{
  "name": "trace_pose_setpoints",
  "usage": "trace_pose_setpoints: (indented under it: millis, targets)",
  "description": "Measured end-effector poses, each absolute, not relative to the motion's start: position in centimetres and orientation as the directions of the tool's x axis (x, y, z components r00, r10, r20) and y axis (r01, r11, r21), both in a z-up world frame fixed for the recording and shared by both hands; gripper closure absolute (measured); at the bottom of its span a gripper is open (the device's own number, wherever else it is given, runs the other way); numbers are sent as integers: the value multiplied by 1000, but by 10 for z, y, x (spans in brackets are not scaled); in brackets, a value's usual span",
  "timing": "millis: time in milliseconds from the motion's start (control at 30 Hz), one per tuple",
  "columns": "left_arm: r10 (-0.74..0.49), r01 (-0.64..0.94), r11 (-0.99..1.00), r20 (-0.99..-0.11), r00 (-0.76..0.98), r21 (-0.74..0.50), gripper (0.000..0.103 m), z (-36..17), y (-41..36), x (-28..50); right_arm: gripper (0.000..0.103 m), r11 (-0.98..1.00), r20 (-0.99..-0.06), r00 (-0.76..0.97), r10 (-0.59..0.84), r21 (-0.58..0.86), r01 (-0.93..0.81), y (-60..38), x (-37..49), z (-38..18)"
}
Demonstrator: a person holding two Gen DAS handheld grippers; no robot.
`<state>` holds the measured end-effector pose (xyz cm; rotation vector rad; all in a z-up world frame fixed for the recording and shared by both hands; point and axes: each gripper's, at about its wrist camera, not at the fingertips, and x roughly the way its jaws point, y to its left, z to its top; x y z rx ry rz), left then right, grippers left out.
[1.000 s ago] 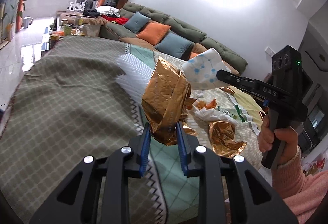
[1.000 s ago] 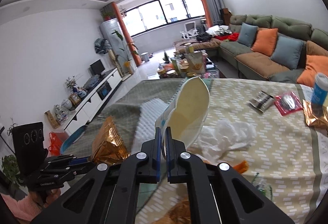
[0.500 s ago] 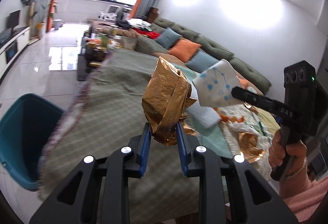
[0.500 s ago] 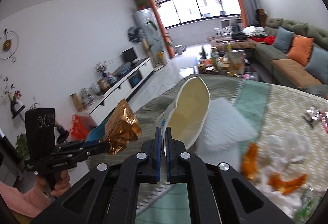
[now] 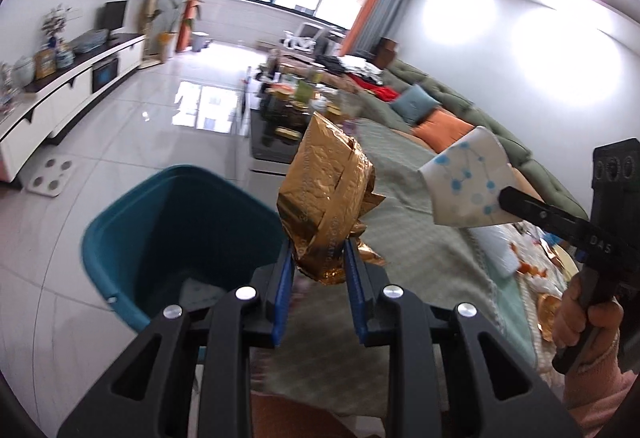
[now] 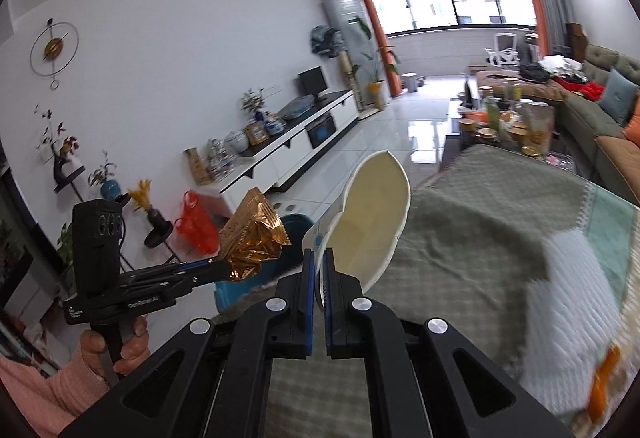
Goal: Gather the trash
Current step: 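Carry the gold foil and paper cup to the teal bin and release both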
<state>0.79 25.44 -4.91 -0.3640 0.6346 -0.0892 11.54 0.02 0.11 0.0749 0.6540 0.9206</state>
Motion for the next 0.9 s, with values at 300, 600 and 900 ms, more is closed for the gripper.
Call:
trace_pose_setpoints:
  millis: [300,600,900]
  targets:
    - [-110,-144,923,-605,789,-356,76,-63,299,11,99,563,-531,351,771,312,-765,55,119,-7]
    - [-75,-219,908,-652,754,-358,76,-86,321,21,99,546,-583,294,757,318,-775,102,135,-24]
    - [-55,-279,890,-693,719,-361,74,-101,331,30,98,548,-647,261,716,290,-785,140,137,-40]
